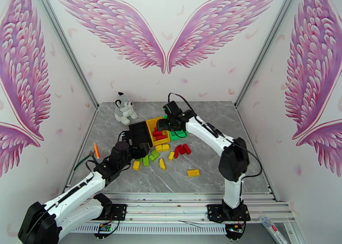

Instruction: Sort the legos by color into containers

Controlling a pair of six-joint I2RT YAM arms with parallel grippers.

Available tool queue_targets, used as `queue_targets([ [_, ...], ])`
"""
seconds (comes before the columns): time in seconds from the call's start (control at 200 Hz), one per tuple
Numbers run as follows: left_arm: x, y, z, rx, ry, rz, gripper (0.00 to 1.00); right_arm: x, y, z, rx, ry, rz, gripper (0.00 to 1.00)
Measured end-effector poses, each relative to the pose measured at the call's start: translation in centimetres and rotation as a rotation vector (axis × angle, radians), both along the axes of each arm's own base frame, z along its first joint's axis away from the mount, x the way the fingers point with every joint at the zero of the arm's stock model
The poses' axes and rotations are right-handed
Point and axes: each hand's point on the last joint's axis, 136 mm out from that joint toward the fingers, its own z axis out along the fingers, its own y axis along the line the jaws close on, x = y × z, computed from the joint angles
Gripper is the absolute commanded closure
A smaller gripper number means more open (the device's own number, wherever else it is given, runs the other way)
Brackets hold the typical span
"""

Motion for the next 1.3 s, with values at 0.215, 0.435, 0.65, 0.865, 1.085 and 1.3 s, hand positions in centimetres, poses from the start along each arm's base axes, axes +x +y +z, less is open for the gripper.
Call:
queue_targets([
  [0.215, -0.8, -2.3, -1.6, 0.032, 0.039, -0.079, 0.01, -4.3, -4.9, -1.1, -0.069, -0.02, -0.005, 0.26],
  [0.435, -1.0, -3.4, -1.6, 0.042, 0.037, -0.113, 0.01, -7.4, -8.5, -7.6, -0.167, 0.101, -0.019, 0.33],
  [0.65, -0.9, -3.6, -1.7, 0.045, 0.038, -0.117, 0.01, -6.2, -10.1, -8.8, -0.165, 0.104, -0.073, 0.43],
  [0.865, -1.0, -3.6, -1.7, 0.046, 0.037, -0.118, 0.01, -4.4, -12.5, -12.4, -0.159, 0.159, -0.146, 0.47],
  [1.085, -0.9, -3.6, -1.6, 0.048, 0.034, -0.117, 0.01, -3.9, -11.8, -13.8, -0.142, 0.177, -0.134, 0.48],
  [1.3, -0.9, -3.6, -1.6, 0.047, 0.033, -0.117, 0.01, -3.2, -12.5, -15.7, -0.141, 0.208, -0.156, 0.55],
])
